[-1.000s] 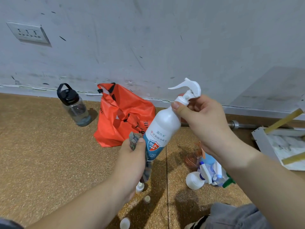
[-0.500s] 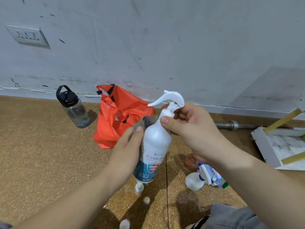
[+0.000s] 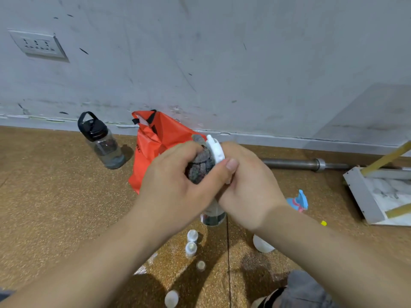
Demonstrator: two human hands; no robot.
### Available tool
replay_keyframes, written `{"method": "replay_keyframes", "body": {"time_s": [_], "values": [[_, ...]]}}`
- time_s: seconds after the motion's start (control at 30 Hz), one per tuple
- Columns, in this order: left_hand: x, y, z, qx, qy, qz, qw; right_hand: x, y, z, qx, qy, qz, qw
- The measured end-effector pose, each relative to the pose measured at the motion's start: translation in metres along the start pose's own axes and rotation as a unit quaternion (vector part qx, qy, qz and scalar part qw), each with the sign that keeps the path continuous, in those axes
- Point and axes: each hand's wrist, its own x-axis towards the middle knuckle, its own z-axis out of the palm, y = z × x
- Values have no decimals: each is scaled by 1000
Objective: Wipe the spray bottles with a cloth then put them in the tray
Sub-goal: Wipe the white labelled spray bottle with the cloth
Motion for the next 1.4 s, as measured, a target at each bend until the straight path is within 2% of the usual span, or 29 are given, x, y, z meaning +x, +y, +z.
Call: {"method": "replay_keyframes", "body": {"time_s": [0.1,0.17,0.23,0.33,0.37,0.47,0.53,0.6,0.73,0.87,0.97,1.03,1.1,1.2,1.27,1.33,1.4], "values": [[6,-4,-11,-46,-10,-30,998,-1,5,0,26,-42,-53,997],[10,-11,-19,-11,-26,-20,999,-1,8,-1,59,-90,-73,992],[15,-20,-27,13,-61,-2,998,1,9,-4,133,-122,-46,983],[18,-23,-39,-23,-158,5,987,9,12,-11,196,-30,19,980],[18,-23,-42,-39,-181,4,983,12,12,-15,198,-23,35,979],[20,-23,-46,-137,-206,-27,969,12,11,-19,161,-99,26,982],[22,-24,-44,-193,-187,-54,962,11,9,-19,154,-112,6,982],[24,-28,-37,-216,-169,-79,958,11,9,-18,149,-91,-1,985],[25,-37,-21,-251,-158,-129,946,13,12,-14,124,-85,29,988],[24,-35,-10,-286,-126,-184,932,15,10,-10,164,-96,47,981],[26,-34,-6,-310,-92,-250,912,17,10,-14,163,-73,60,982],[28,-35,-4,-283,-45,-306,908,18,13,-18,177,-60,84,979],[25,-30,-1,-211,8,-321,923,19,14,-19,198,-58,107,973],[12,-19,4,-164,58,-243,954,20,14,-15,213,-61,131,966],[3,-9,4,-105,62,-128,984,21,11,-11,232,-60,148,960],[-13,0,10,-65,-20,-14,998,23,12,-5,262,-39,167,950],[-33,3,23,29,-140,20,990,21,12,-3,251,-15,180,951]]}}
